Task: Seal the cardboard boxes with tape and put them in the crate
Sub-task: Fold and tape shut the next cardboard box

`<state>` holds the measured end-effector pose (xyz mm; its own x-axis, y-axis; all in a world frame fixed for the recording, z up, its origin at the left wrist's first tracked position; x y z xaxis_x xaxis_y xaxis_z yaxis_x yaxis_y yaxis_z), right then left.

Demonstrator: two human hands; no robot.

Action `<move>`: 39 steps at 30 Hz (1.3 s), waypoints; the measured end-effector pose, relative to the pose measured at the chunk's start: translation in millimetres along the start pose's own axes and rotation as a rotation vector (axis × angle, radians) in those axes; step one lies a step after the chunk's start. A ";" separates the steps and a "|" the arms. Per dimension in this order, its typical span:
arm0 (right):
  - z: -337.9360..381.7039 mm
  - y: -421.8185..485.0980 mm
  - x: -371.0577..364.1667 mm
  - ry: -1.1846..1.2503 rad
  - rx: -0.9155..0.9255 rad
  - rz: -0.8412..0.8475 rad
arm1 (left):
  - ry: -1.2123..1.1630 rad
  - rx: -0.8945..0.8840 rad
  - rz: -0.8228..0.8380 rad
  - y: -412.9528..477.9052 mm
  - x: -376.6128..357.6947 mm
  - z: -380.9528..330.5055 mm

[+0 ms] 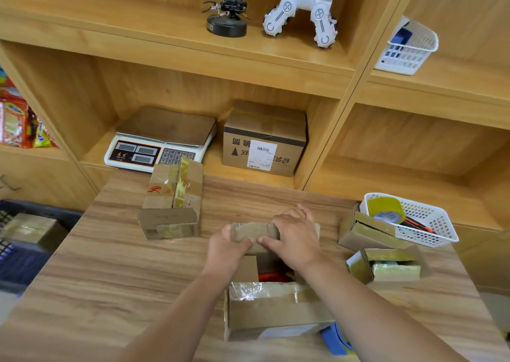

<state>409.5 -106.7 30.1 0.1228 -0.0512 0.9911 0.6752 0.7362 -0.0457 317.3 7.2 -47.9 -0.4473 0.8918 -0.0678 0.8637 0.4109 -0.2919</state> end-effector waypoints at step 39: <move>-5.2 -55.6 -43.6 0.061 -0.260 0.082 | 0.406 0.033 0.154 -35.2 4.3 16.8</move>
<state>370.4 -148.9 -11.3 0.2228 -0.0449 0.9738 0.8241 0.5423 -0.1635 281.1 -6.5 -53.9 -0.1800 0.9471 0.2656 0.9022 0.2665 -0.3390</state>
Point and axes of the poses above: each hand's wrist, its own y-axis towards the middle knuckle, its own x-axis out of the back of the hand, z = x × y, the point moved 9 cm from there along y, towards the middle knuckle, and after that the axes turned 10 degrees about z, right-handed, at the moved point
